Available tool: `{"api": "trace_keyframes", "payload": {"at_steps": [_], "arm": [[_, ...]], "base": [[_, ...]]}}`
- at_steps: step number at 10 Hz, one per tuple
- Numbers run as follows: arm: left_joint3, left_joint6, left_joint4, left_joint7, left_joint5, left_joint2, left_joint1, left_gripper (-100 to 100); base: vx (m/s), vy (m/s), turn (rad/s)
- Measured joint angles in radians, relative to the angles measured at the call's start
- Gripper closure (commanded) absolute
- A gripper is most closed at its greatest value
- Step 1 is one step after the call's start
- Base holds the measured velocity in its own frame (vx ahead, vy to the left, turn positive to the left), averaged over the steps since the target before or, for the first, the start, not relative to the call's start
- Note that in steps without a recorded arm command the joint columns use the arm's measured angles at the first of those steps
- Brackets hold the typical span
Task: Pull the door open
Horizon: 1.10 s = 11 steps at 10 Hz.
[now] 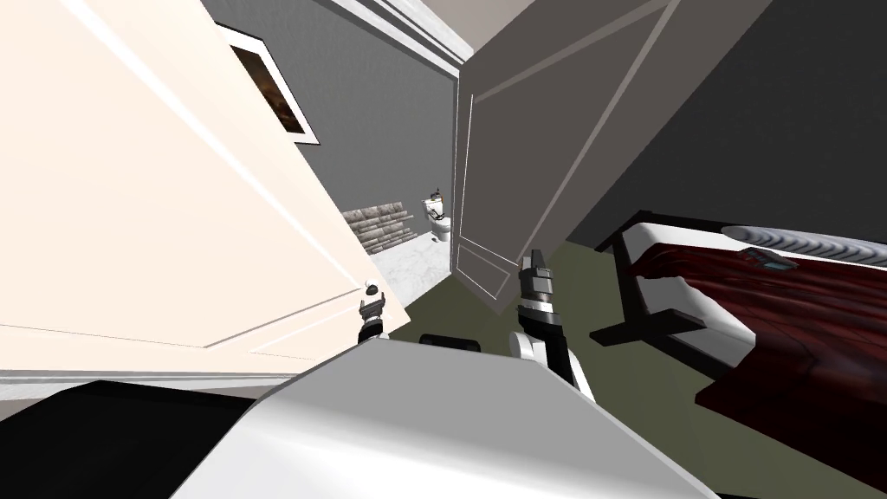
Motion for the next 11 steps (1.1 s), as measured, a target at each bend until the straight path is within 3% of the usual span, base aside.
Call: {"api": "trace_keyframes", "payload": {"at_steps": [1, 3, 4, 5, 11], "arm": [[-0.002, -0.009, 0.026, 0.023, 0.000, 0.017, -0.007, -100], [-0.005, -0.016, 0.036, 0.078, 0.006, 0.063, 0.018, -100], [-0.010, -0.029, 0.066, 0.107, 0.005, 0.080, 0.016, -100], [-0.011, -0.033, 0.071, 0.114, 0.005, 0.082, 0.015, 100], [-0.012, -0.027, 0.067, 0.105, 0.004, 0.079, 0.015, 100]], "base": [[0.112, 0.011, -0.037], [0.187, 0.003, -0.034], [0.087, -0.008, -0.002], [-0.014, 0.005, 0.011], [-0.034, -0.001, -0.017]]}}
